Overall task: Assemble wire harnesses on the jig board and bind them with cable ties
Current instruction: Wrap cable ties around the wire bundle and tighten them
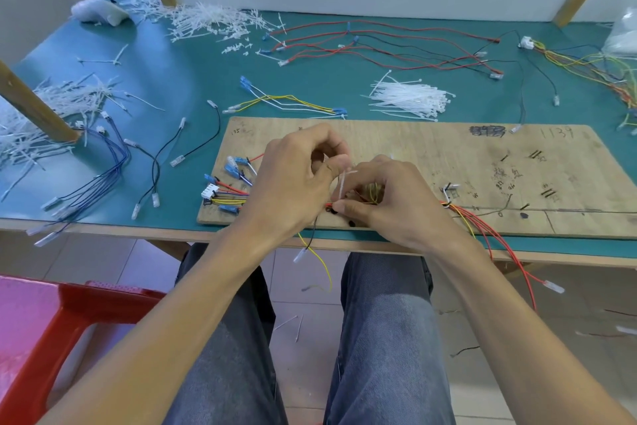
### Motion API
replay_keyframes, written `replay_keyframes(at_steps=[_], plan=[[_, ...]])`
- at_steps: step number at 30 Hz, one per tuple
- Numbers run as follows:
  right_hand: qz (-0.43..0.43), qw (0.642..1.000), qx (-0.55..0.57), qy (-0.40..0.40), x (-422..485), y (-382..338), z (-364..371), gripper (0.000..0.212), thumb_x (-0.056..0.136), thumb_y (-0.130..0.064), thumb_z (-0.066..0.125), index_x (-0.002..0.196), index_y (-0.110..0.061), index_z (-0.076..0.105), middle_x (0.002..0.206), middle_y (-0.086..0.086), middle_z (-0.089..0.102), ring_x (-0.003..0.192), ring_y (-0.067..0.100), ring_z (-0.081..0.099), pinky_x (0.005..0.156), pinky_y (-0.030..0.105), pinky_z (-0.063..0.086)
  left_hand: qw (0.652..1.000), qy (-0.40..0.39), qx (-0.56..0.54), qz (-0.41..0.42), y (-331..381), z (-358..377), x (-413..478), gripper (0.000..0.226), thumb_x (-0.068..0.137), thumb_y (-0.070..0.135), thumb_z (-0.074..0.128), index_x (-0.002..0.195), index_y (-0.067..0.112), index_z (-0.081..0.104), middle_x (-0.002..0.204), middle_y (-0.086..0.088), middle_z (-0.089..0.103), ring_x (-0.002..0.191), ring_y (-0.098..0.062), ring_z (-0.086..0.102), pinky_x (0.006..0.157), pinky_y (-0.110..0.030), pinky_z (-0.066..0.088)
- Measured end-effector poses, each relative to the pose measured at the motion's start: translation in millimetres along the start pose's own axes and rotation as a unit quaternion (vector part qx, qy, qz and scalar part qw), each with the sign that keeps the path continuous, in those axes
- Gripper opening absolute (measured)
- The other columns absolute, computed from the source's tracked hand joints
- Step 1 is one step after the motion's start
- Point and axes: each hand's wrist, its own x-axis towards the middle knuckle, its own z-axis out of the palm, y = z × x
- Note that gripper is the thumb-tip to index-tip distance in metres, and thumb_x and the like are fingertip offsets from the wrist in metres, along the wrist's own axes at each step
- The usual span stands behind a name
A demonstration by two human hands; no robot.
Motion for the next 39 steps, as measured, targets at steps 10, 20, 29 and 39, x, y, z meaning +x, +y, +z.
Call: replay_keyframes(at_steps=[10, 20, 29, 39], plan=[[-0.031, 0.997, -0.053, -0.041, 10, -2, -4, 0.008, 0.086, -0.03, 0.085, 0.094, -0.03, 0.084, 0.092, -0.014, 0.072, 0.084, 0.018, 0.057, 0.084, 0.043, 0.048, 0.996, 0.061, -0.046, -0.039, -7, 6, -15, 0.024, 0.08, 0.009, 0.086, 0.074, 0.026, 0.07, 0.07, 0.01, 0.072, 0.067, -0.012, 0.069, 0.065, -0.022, 0.053], [0.024, 0.996, 0.041, -0.08, 19, -4, -8, 0.019, 0.078, -0.018, 0.088, 0.081, -0.036, 0.084, 0.078, 0.001, 0.072, 0.074, 0.026, 0.059, 0.069, 0.037, 0.047, 0.992, 0.125, -0.031, -0.017, 1, 20, -10, 0.025, 0.075, 0.0, 0.082, 0.07, 0.023, 0.073, 0.069, 0.016, 0.072, 0.068, -0.006, 0.07, 0.064, -0.014, 0.051], [0.066, 0.997, 0.033, 0.022, 9, -10, -20, 0.022, 0.07, -0.033, 0.097, 0.084, -0.032, 0.08, 0.081, -0.009, 0.075, 0.078, 0.005, 0.067, 0.071, 0.025, 0.049, 0.998, 0.063, -0.014, 0.008, 0, 4, -18, 0.014, 0.084, 0.026, 0.086, 0.088, 0.03, 0.074, 0.083, 0.016, 0.072, 0.083, -0.015, 0.067, 0.078, -0.03, 0.053], [0.295, 0.932, -0.102, 0.182, 72, 94, -102, 0.019, 0.085, -0.037, 0.085, 0.091, -0.019, 0.082, 0.093, 0.006, 0.078, 0.103, 0.027, 0.07, 0.085, 0.034, 0.055, 0.989, 0.137, 0.024, 0.054, 5, -2, -38, 0.015, 0.091, 0.029, 0.08, 0.104, 0.027, 0.073, 0.101, 0.023, 0.067, 0.089, -0.006, 0.059, 0.077, -0.011, 0.041]])
